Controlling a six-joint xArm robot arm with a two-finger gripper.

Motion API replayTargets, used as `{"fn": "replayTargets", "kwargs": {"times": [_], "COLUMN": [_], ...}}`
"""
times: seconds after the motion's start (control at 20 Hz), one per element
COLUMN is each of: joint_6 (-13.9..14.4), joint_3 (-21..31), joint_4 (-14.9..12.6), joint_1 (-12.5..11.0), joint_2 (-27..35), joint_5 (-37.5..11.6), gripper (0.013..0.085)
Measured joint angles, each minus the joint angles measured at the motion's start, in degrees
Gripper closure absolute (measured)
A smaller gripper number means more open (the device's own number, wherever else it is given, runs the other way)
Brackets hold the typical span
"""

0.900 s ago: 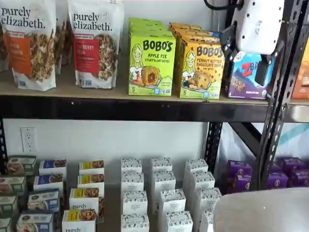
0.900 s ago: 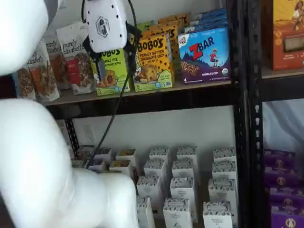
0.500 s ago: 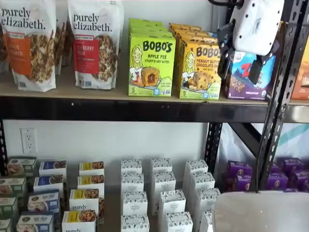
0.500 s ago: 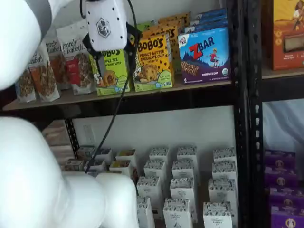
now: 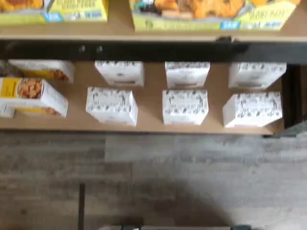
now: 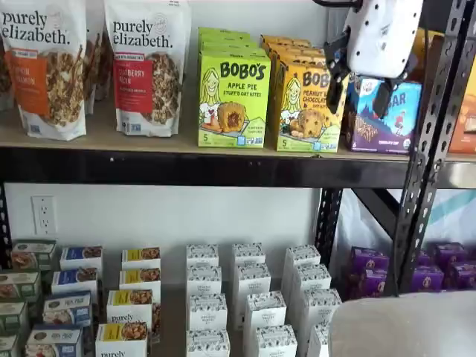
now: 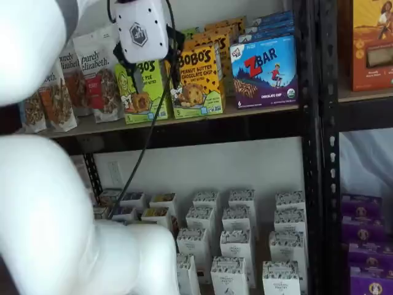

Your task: Pick up the orange box on the top shelf, the fifth box from the left

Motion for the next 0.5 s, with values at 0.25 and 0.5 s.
{"fn": "replayTargets", "kwargs": {"times": [0.25, 0.5], "joint_6": [-0.1, -0.3], "joint_3": [-0.4, -2.0], "joint_4": [0.0, -0.6], "joint_1": [0.0, -0.1], "joint_2": [3.5, 7.8], "joint_5": [-6.2, -11.6], "gripper": [0.0130, 0.0130]}}
